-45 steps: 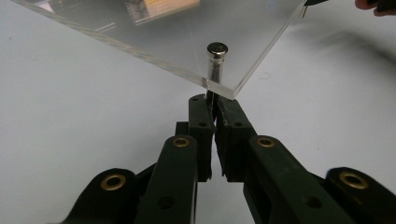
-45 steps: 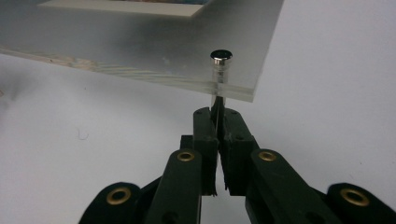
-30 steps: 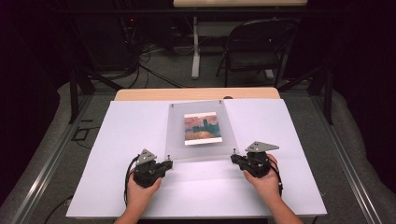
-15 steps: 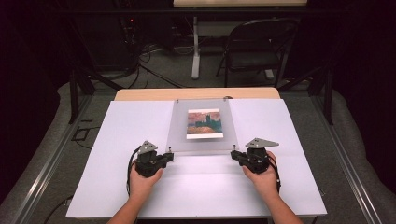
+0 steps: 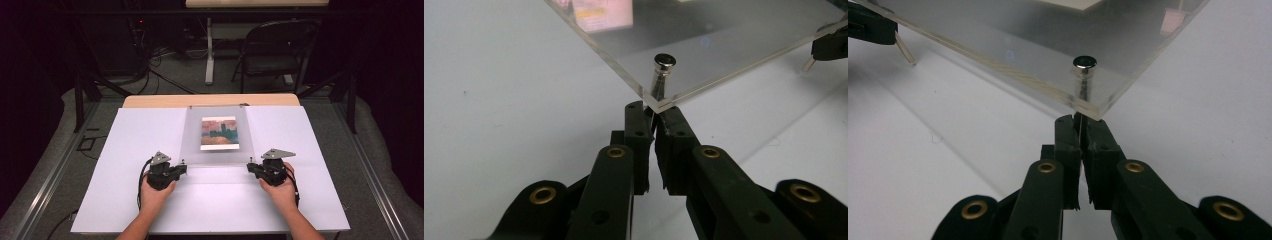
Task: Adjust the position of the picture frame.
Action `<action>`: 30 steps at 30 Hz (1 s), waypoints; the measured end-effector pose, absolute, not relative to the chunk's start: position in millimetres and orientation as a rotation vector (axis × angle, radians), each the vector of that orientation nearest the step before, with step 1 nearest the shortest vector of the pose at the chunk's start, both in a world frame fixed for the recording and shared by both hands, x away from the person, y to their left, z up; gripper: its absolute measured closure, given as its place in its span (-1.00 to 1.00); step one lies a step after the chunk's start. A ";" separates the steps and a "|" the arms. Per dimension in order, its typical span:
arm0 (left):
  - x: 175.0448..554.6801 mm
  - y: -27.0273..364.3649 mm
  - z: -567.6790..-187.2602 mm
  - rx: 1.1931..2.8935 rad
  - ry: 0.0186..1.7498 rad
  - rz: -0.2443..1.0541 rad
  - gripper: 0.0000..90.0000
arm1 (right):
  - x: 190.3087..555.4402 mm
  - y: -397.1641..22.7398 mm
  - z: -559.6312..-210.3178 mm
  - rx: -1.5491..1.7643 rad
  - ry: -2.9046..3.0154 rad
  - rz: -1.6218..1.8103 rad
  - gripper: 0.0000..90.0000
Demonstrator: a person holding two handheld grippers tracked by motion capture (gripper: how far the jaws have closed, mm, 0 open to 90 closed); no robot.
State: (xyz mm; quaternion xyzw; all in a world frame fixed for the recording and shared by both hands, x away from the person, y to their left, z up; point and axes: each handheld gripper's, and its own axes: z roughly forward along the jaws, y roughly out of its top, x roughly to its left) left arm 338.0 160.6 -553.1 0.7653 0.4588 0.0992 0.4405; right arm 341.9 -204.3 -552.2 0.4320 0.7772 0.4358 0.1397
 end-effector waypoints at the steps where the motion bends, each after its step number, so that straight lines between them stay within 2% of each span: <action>1: 338.0 160.4 -553.7 1.904 1.139 0.244 0.87 | 342.1 -204.0 -553.1 1.246 2.250 1.255 0.91; 17: 336.4 160.9 -556.2 1.890 1.140 0.242 0.86 | 343.4 -205.1 -559.6 1.251 2.256 1.260 0.90; 20: 336.2 161.8 -556.7 1.881 1.139 0.239 0.80 | 342.8 -205.0 -559.6 1.241 2.255 1.259 0.89; 24: 334.8 162.2 -556.3 1.882 1.134 0.249 0.66 | 340.4 -204.5 -557.7 1.222 2.251 1.266 0.64; 27: 332.2 161.3 -555.9 1.876 1.123 0.280 0.40 | 335.9 -203.1 -556.9 1.188 2.238 1.257 0.36; 30: 328.6 159.1 -554.7 1.861 1.104 0.302 0.19 | 332.6 -202.8 -556.1 1.178 2.240 1.250 0.19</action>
